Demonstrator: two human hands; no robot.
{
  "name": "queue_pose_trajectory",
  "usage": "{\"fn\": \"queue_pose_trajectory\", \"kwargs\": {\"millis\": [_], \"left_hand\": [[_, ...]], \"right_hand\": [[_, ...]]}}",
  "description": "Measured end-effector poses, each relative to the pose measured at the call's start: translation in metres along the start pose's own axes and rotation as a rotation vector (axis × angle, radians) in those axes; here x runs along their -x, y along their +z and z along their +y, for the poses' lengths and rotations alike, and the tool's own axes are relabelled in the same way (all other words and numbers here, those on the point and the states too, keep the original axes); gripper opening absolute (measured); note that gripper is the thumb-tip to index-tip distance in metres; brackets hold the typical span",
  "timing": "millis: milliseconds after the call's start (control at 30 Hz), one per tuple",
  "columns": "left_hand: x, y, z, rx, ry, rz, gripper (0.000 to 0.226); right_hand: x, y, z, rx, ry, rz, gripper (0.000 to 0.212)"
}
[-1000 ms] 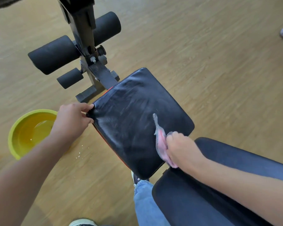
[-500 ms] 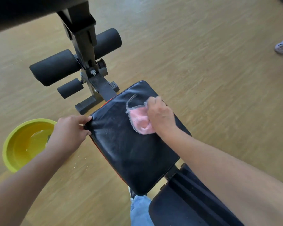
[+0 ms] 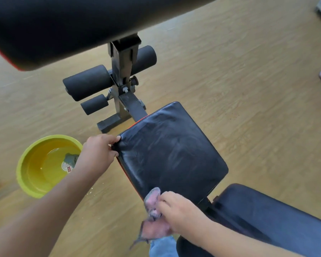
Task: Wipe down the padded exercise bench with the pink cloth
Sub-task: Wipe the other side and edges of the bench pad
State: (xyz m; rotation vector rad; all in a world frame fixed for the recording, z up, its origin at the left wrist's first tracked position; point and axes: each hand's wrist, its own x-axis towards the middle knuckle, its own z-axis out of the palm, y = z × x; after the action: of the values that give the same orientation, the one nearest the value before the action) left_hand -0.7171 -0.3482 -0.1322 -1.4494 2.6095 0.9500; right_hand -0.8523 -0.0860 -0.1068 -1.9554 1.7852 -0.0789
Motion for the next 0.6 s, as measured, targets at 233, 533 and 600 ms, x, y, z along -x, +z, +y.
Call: {"fn": "queue_pose_trajectory", "kwargs": {"millis": [233,533,600], "left_hand": [[0.001,0.004,-0.002,-0.015,0.003,0.021,0.044],[-0.001,0.002,-0.003,0.045,-0.028,-0.006,0.046],[0.000,0.001,-0.005,0.081,-0.038,-0.009,0.048]], "right_hand": [[-0.012,-0.043,0.100,0.010,0.934,0.486,0.025],[0.030,-0.007,0.011,-0.744,0.730,0.089,0.027],[0.020,-0.038,0.010,-0.866,0.756,0.085,0.031]]}}
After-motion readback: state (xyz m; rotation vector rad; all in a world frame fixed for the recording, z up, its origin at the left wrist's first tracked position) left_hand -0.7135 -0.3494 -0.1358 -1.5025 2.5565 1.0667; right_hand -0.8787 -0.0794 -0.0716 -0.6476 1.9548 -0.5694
